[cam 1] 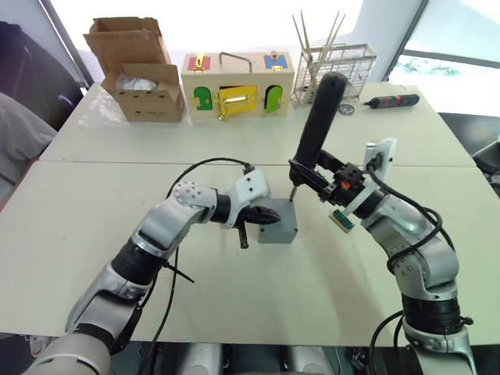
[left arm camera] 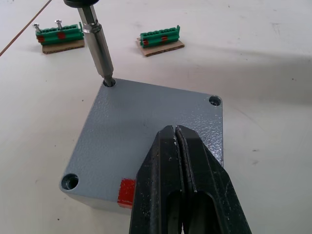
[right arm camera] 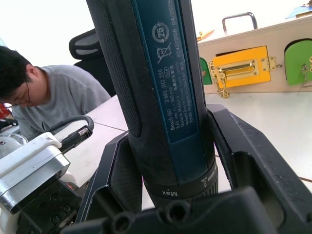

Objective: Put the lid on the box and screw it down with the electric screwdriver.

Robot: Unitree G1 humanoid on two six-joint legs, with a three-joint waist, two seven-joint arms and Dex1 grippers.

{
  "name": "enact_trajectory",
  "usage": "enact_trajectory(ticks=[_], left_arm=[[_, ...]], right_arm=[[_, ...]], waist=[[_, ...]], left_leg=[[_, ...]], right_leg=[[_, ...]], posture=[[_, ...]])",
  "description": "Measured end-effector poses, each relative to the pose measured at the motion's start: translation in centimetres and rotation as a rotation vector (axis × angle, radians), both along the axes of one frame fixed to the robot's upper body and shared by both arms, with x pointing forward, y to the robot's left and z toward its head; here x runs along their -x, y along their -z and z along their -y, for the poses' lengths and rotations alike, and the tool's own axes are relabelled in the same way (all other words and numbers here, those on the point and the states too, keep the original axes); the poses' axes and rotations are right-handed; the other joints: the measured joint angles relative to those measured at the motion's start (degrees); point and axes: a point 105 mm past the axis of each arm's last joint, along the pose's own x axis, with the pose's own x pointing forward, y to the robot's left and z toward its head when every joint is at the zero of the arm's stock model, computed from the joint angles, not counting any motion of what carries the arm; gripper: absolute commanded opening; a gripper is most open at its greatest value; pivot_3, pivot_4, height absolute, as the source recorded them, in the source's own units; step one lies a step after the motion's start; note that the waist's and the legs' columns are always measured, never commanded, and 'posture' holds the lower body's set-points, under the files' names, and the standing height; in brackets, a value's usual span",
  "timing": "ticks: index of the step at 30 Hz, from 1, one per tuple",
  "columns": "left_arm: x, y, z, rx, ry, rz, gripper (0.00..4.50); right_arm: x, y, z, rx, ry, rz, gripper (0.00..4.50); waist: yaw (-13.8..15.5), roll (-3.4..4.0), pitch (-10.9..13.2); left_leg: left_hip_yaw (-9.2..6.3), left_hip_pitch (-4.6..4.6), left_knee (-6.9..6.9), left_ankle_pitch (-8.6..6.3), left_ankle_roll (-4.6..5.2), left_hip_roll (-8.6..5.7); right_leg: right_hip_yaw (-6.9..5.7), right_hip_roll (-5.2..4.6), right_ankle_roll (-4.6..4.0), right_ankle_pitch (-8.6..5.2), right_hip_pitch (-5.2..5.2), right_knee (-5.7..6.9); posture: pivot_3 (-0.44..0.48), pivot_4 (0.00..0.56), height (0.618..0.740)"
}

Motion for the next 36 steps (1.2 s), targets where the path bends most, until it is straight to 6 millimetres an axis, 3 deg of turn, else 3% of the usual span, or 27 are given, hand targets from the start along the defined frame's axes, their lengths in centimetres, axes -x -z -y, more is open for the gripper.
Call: enact_trajectory(ticks=[36], left_arm=[[-0.01, 0.12, -0.03, 0.000, -0.015, 0.001, 0.00]], right_arm=[[-0.42, 0.28, 0.08, -0.019, 0.023, -0.021, 1.84]], waist=[[0.0, -0.12, -0.3]], left_leg=[[-0.03, 0.07, 0.00, -0.19, 0.32, 0.00]], right_leg=[[0.00, -0.01, -0.01, 0.00, 0.09, -0.03]], posture=[[0.000, 0.150, 0.740]])
